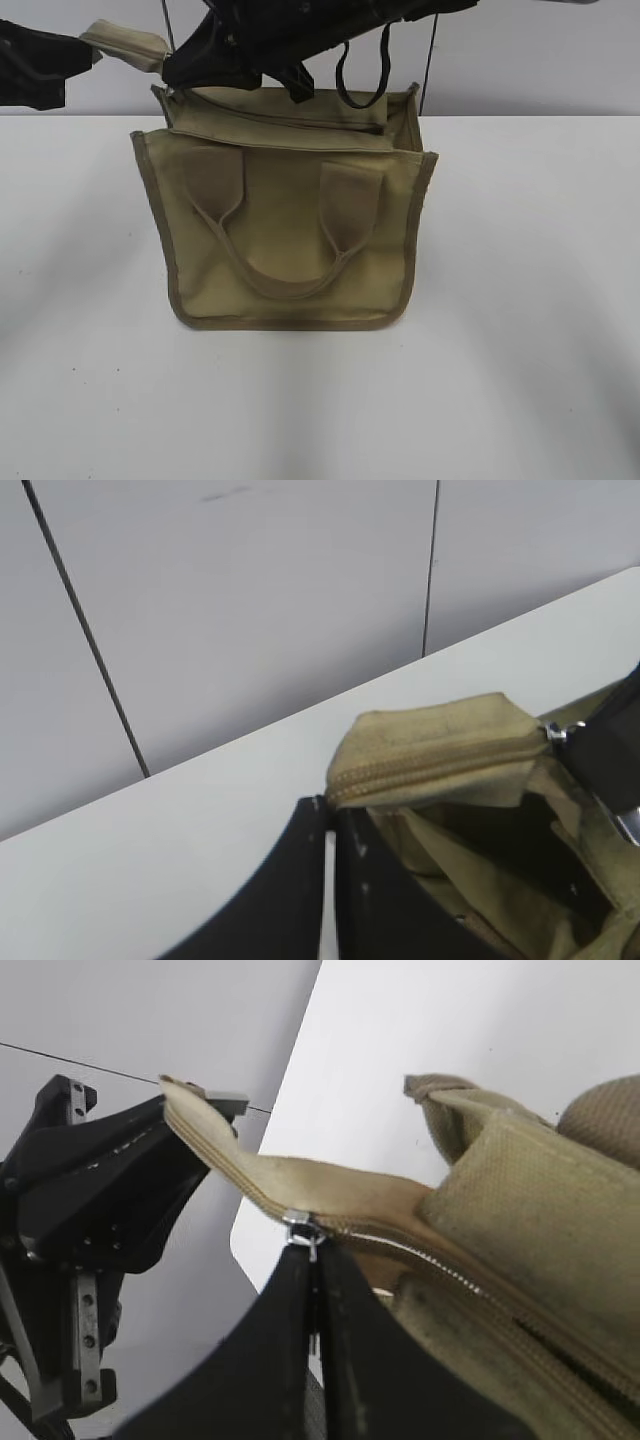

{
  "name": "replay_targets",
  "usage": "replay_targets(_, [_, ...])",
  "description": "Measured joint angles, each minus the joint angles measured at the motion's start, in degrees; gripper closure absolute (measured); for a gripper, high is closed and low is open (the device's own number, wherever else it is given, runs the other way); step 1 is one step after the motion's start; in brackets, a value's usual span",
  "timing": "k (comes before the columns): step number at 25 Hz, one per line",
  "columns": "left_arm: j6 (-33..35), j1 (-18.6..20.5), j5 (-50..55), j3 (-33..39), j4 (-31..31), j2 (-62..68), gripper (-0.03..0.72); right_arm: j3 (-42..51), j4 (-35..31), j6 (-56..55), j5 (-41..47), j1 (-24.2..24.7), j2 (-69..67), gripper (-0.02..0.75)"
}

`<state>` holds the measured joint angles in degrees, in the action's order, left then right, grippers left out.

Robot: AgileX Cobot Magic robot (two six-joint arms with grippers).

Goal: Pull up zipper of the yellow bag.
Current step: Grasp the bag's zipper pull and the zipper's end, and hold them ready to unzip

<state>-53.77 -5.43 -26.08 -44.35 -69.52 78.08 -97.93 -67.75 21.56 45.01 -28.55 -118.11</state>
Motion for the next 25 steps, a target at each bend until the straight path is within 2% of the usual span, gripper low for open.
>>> replay_targets(15, [0.0, -0.2, 5.4, 0.0, 0.8, -1.9, 0.700, -0.5, 11.5, -5.6, 4.2, 0.4, 0.0, 0.749])
replay_targets(25, [0.0, -0.2, 6.7, 0.6, 1.3, -2.4, 0.700, -0.5, 26.2, -11.5, 11.1, 2.6, 1.5, 0.749])
